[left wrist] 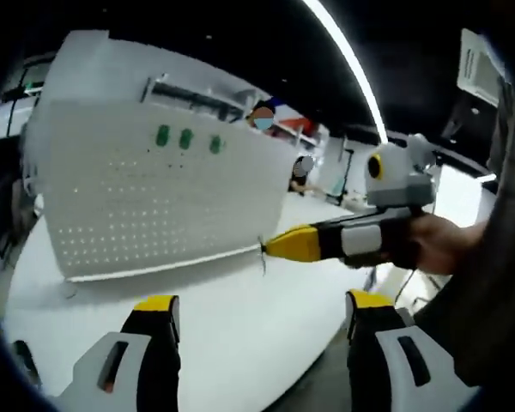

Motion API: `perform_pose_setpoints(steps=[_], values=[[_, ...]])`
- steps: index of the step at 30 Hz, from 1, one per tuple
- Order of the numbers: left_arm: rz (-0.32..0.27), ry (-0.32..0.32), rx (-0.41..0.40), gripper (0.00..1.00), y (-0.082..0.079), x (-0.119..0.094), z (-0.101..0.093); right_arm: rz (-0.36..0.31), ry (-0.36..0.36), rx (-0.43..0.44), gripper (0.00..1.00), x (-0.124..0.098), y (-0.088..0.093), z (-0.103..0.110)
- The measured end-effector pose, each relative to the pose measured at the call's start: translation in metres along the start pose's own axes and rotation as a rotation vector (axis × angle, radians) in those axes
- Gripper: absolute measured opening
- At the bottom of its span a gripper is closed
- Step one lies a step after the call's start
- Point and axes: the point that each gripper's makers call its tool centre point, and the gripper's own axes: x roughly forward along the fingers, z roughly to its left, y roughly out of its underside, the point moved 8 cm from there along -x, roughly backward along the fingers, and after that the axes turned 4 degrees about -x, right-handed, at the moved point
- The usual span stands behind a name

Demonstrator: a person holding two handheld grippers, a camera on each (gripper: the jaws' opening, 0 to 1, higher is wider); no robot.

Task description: Insert the hook assembly into the mounting plate slot until the hook locks in place.

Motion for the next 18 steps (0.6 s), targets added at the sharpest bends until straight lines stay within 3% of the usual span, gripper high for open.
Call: perform_pose_setpoints(steps=[3,8,15,18], values=[[0.002,-0.01,0.017,0.88,-0.001,0.001,0.002,-0.008,0.022,-0.009,0.01,0.005,-0.005,-0.01],[-0.021,-0.016,-0.003,0.88,-0.007,0.002,0.007,-0.015,0.054,-0.026,0.01,0.012,-0.015,-0.026],[-0.04,-0.028,-0.023,0.9,-0.012,0.003,0.014,-0.062,0.147,-0.071,0.01,0.018,-0.038,-0.064],[0.0,-0.049,-0.03,0.89,-0.006,0.004,0.021,-0.079,0.178,-0.08,0.01,0.019,-0.048,-0.078]])
